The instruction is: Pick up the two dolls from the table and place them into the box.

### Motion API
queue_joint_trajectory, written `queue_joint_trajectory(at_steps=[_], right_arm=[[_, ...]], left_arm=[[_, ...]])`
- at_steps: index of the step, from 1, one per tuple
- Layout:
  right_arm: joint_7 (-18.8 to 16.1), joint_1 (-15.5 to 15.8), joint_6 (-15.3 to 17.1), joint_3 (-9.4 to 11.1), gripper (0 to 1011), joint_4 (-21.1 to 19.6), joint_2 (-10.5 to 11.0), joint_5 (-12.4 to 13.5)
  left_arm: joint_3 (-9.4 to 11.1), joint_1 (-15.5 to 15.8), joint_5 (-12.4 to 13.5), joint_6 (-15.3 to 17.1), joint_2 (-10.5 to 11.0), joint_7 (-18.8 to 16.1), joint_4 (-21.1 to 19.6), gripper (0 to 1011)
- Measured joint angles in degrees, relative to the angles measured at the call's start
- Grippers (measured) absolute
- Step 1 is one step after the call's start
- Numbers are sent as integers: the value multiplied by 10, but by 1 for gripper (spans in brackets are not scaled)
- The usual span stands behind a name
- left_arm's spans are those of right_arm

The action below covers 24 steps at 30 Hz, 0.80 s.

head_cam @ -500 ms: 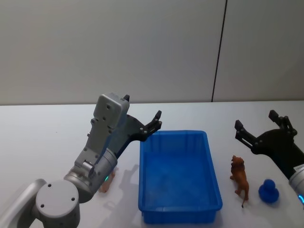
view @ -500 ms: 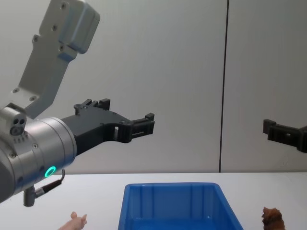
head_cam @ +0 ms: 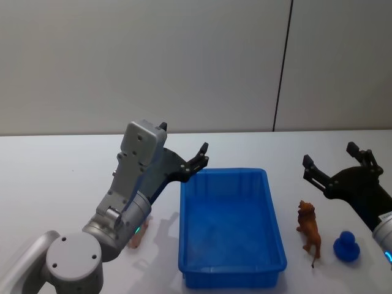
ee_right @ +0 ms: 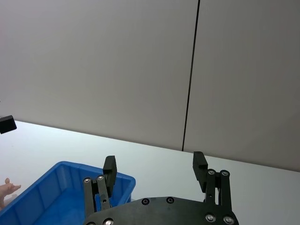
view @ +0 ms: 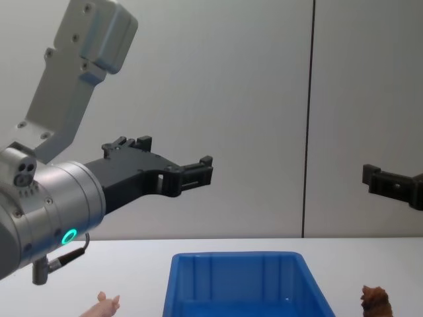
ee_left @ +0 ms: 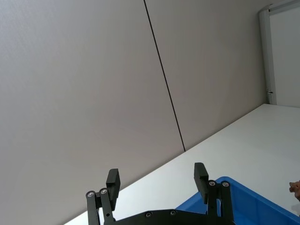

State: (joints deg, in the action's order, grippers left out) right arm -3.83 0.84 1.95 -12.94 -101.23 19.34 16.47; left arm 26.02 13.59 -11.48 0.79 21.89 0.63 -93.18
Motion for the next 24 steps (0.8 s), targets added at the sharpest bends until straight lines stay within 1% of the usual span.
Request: queue_joint_trajectory(at_steps=[8,14,22,24], right_arm=[[0,0,0,0,1001,0,0,0],[-8,1,0,7,1001,3,8,6],[-25,13,1,25,1001,11,34,27],[-31,21,4,33,1001,14,44,35]], left_arm=[[0,0,0,0,0,0,0,1001],[0,0,0,0,0,0,0,1001],[0,0,0,0,0,0,0,1001],[0,0,0,0,0,0,0,1001]])
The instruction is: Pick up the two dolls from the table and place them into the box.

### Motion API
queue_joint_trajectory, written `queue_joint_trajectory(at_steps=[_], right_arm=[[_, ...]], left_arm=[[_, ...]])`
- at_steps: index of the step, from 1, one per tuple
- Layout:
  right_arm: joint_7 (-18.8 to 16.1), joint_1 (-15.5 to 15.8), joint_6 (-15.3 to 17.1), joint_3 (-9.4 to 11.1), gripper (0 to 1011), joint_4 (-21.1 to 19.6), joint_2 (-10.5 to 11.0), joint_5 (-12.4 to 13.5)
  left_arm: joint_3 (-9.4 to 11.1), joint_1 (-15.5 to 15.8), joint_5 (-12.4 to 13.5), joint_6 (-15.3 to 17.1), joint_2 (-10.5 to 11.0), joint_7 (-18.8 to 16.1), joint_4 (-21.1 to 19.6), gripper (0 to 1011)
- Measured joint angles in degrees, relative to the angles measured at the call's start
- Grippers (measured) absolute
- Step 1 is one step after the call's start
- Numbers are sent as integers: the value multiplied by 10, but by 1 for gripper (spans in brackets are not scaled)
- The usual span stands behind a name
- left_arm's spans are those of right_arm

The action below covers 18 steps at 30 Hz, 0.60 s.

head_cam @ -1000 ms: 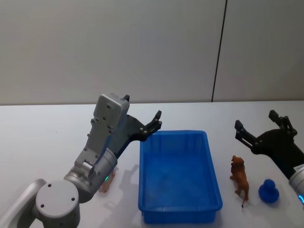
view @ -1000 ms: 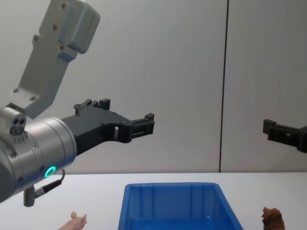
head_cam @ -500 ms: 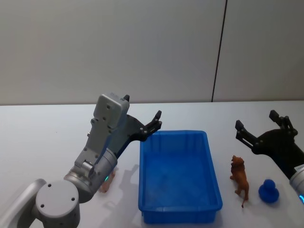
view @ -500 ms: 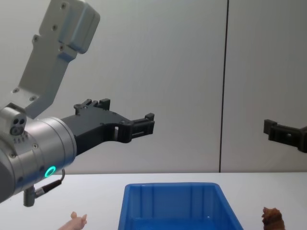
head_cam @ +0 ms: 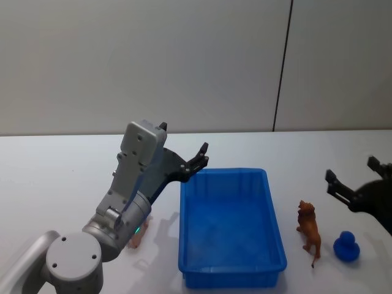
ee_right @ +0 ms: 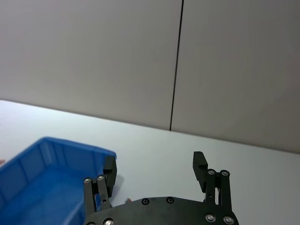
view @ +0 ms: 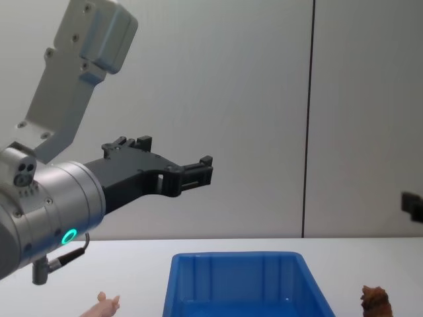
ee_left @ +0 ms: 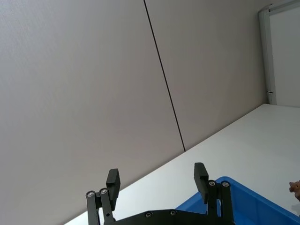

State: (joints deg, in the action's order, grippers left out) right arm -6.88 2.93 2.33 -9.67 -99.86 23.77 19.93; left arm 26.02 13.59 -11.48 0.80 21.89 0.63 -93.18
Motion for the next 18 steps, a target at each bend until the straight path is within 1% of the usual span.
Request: queue_joint_trajectory(at_steps=[5,6,11,18], right_arm=[[-7,12,7,10,1001,4,15,8],[-10,17,11,13,1001,6,21,11],[-21,32,23,22,1001,12,37,15],[-35,42,40,27,1001,25,49,16]], left_arm=[[0,0,0,0,0,0,0,1001],[0,0,0,0,0,0,0,1001],[0,0,0,0,0,0,0,1001],[0,0,0,0,0,0,0,1001]])
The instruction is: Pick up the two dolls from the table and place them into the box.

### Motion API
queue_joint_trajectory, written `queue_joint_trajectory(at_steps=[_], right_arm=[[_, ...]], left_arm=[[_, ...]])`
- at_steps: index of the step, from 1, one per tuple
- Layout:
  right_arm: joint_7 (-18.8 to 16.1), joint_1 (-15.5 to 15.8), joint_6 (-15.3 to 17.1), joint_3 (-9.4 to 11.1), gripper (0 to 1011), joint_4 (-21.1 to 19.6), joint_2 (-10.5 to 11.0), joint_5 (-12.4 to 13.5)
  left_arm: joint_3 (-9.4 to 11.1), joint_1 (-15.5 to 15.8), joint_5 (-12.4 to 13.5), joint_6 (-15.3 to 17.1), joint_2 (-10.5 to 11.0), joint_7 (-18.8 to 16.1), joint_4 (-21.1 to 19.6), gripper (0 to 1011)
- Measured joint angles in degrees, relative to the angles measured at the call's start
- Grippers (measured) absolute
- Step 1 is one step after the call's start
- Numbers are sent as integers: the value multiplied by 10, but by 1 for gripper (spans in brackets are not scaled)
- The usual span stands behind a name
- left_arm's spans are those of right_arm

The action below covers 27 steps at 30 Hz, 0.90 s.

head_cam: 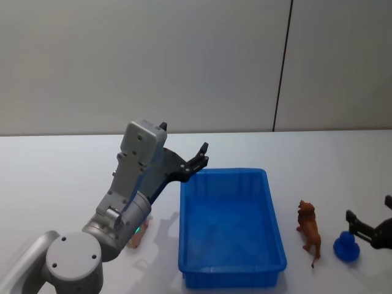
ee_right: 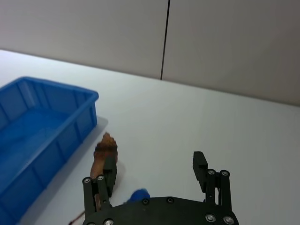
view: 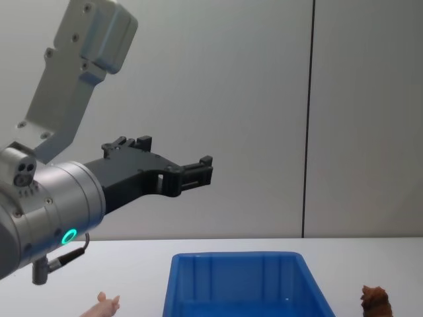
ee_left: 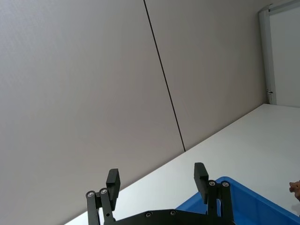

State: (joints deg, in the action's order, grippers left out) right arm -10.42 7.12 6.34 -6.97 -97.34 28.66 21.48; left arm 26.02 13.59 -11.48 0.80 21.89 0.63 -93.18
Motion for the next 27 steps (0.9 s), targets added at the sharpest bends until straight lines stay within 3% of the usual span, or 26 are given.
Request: queue_joint_trajectory(at_steps=[11,27], right_arm=[[-25,-7,28,-2,1001,35,1,-4],[-68,-38,51,-21,1001,96,-15,-36]], left_arm=[[0,0,0,0,0,0,0,1001],[0,0,0,0,0,0,0,1001]])
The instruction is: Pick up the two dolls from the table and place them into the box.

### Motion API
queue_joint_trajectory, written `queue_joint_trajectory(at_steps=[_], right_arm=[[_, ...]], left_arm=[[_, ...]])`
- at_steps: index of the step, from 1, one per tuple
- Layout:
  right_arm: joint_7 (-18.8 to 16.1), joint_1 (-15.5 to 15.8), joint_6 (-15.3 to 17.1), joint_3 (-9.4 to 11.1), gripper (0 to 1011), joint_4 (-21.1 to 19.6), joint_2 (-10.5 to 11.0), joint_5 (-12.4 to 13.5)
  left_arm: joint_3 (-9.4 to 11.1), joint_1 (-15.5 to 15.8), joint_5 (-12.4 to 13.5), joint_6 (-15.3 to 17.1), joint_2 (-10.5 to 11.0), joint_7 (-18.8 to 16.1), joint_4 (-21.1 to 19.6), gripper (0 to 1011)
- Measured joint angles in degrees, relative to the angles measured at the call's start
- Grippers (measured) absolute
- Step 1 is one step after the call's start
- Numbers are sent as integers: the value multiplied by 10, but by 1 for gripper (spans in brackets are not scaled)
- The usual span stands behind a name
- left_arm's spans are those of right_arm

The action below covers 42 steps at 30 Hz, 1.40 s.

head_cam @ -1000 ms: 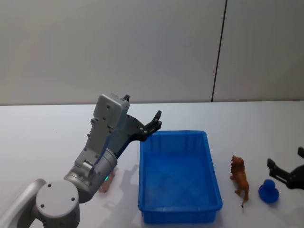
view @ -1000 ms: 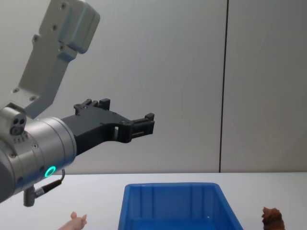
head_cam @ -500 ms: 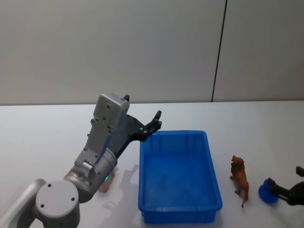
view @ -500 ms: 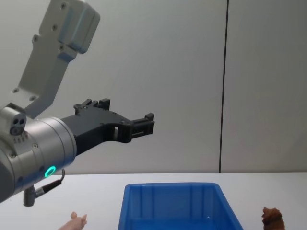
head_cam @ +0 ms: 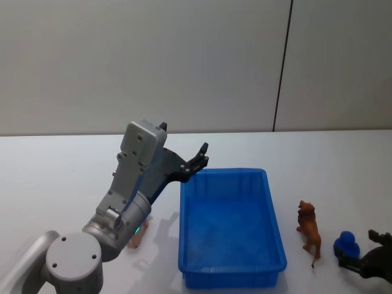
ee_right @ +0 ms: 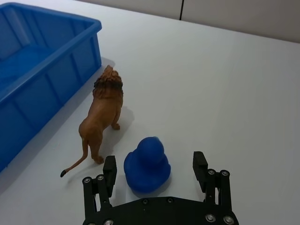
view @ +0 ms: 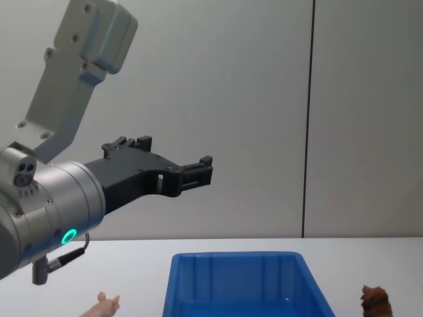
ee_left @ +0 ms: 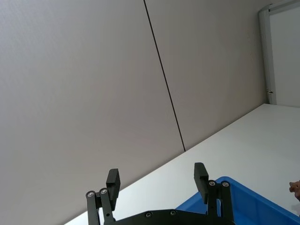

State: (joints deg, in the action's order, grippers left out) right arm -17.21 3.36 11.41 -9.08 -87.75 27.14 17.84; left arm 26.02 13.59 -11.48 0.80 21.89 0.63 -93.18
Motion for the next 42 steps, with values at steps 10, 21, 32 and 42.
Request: queue_joint_trajectory(at_steps=[10,21,32,42], right_arm=[[-18,-15,5,-12,1001,26,-11,-20],[-19,-32,5,-18,792,50,-22,-29],[-10,-39,-4,-20,546,61,-26,-30],[5,-38,-33,-16,470,51,-27,-28]], left_arm=[[0,0,0,0,0,0,0,1001],[0,0,0,0,0,0,0,1001],[0,0,0,0,0,0,0,1001],[0,0,0,0,0,0,0,1001]])
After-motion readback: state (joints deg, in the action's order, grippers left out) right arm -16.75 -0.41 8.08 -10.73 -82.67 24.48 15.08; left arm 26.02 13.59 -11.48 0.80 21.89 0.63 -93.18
